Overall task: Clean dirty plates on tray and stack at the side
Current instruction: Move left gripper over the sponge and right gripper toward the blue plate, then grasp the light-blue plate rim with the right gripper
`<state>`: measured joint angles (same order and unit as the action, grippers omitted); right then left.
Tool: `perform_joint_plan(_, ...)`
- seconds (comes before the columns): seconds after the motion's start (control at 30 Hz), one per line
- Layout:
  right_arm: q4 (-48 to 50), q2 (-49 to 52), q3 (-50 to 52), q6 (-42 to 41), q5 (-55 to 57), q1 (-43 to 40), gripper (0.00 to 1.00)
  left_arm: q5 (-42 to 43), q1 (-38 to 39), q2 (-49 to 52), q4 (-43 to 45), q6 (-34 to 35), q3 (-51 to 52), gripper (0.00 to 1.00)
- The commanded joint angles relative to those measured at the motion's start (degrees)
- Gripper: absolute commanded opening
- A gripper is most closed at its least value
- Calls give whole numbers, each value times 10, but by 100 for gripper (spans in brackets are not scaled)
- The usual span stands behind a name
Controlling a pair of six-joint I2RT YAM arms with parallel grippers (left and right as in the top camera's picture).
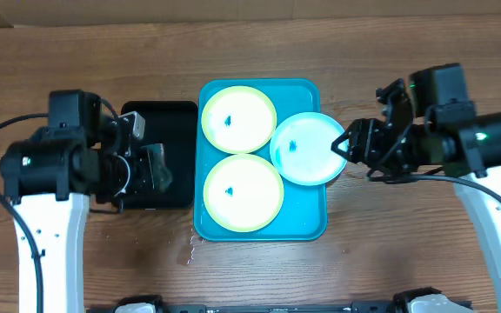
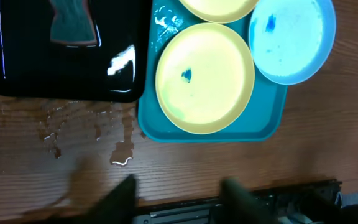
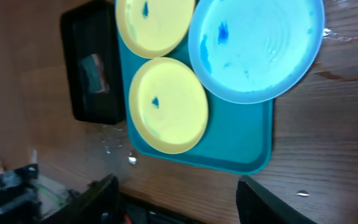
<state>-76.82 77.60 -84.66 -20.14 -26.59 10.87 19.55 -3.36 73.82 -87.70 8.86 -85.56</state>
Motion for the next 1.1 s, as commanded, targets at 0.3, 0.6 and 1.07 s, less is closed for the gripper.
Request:
perform_joint_plan(0.3, 73, 61, 56, -103, 134, 152, 66, -51, 4, 12, 1, 6, -11, 30)
perform_joint_plan(0.6, 244, 138, 141, -103, 167, 222, 59, -82, 4, 12, 20, 21, -11, 45)
perform_joint_plan(1.07, 299, 213, 169, -106, 189, 235, 47, -89, 4, 12, 26, 21, -9, 52)
